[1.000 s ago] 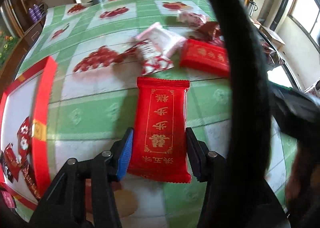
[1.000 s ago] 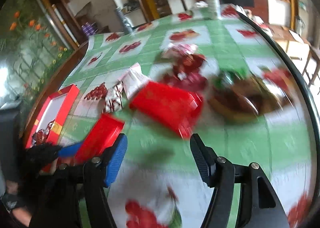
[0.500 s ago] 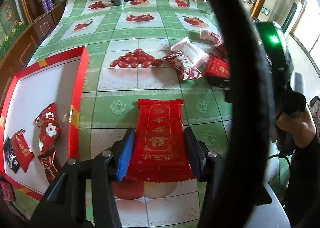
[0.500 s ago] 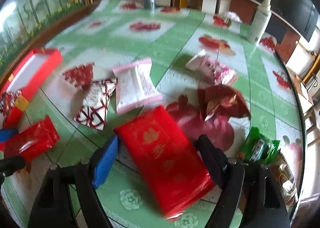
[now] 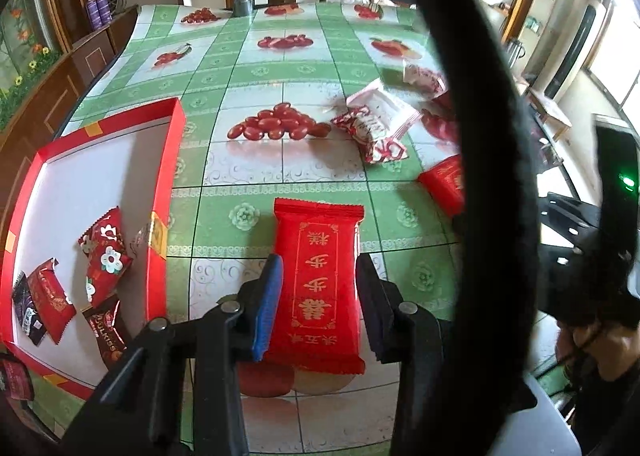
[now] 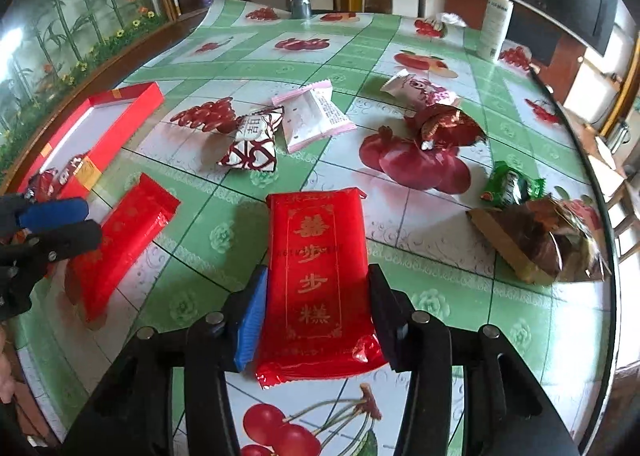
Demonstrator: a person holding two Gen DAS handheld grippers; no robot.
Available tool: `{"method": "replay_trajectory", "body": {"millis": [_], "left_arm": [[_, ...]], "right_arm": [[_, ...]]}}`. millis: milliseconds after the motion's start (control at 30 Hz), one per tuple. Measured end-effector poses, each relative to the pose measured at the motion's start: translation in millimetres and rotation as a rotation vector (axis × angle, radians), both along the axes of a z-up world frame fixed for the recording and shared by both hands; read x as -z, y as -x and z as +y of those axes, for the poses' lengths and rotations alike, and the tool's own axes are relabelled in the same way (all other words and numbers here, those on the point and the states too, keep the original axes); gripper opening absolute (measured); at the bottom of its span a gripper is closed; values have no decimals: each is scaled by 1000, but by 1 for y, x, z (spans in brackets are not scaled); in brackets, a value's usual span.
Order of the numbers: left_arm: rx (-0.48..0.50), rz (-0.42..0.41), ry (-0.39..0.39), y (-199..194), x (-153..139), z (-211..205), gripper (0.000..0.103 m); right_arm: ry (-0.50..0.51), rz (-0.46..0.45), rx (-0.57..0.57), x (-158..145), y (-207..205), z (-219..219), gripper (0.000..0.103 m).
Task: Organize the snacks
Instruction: 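Grasp a long red pastry package with each tool, then carry both long red packages over the white tray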
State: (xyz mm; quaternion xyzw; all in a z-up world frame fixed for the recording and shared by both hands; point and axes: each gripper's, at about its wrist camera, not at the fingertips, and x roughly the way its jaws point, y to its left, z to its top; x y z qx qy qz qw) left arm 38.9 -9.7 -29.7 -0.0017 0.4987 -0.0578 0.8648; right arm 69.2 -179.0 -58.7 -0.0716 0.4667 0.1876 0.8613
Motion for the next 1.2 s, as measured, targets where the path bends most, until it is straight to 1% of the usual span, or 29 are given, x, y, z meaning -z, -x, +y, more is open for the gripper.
{"method": "replay_trajectory", "body": {"millis": [100, 133, 167, 200, 233, 300, 333, 400, 433, 633, 733, 833, 933, 1067, 1200], "left_arm": [[12, 30, -28, -5, 10, -6, 41], [10, 43, -39, -7, 14, -7, 46], [19, 38, -47, -6, 17, -10, 57], [26, 32, -60, -6, 18, -13, 62], [29, 45, -76, -7, 24, -16, 67], [30, 67, -82, -9, 34, -18, 69], [26, 48, -72, -8, 34, -17, 70], [30, 45, -70, -8, 32, -18, 64], [29, 37, -78, -7, 30, -19, 52], [30, 23, -92, 2, 26, -23, 51], [22, -23, -117, 14, 13, -25, 51], [-2, -83, -145, 24, -7, -25, 51], [-33, -135, -152, 34, -28, -20, 51], [-60, -165, -145, 39, -42, -14, 51], [-80, -173, -143, 43, -47, -7, 51]], "right_arm": [[-42, 15, 27, -2, 8, -7, 46], [-56, 18, 31, -2, 12, -10, 46], [-60, 18, 32, -2, 15, -12, 45], [-67, 17, 39, -2, 19, -14, 45], [-80, 17, 50, -3, 24, -18, 45], [-125, 25, 71, -3, 30, -25, 45], [-150, 29, 80, -3, 33, -28, 45], [-187, 29, 98, -6, 39, -35, 45], [-201, 25, 106, -8, 41, -38, 45], [-320, 2, 127, -28, 58, -52, 45], [-340, -28, 131, -40, 68, -56, 45], [-355, -53, 125, -51, 75, -56, 45], [-365, -67, 119, -56, 79, -54, 45], [-371, -69, 108, -57, 81, -49, 45], [-371, -67, 90, -57, 84, -41, 45]]}}
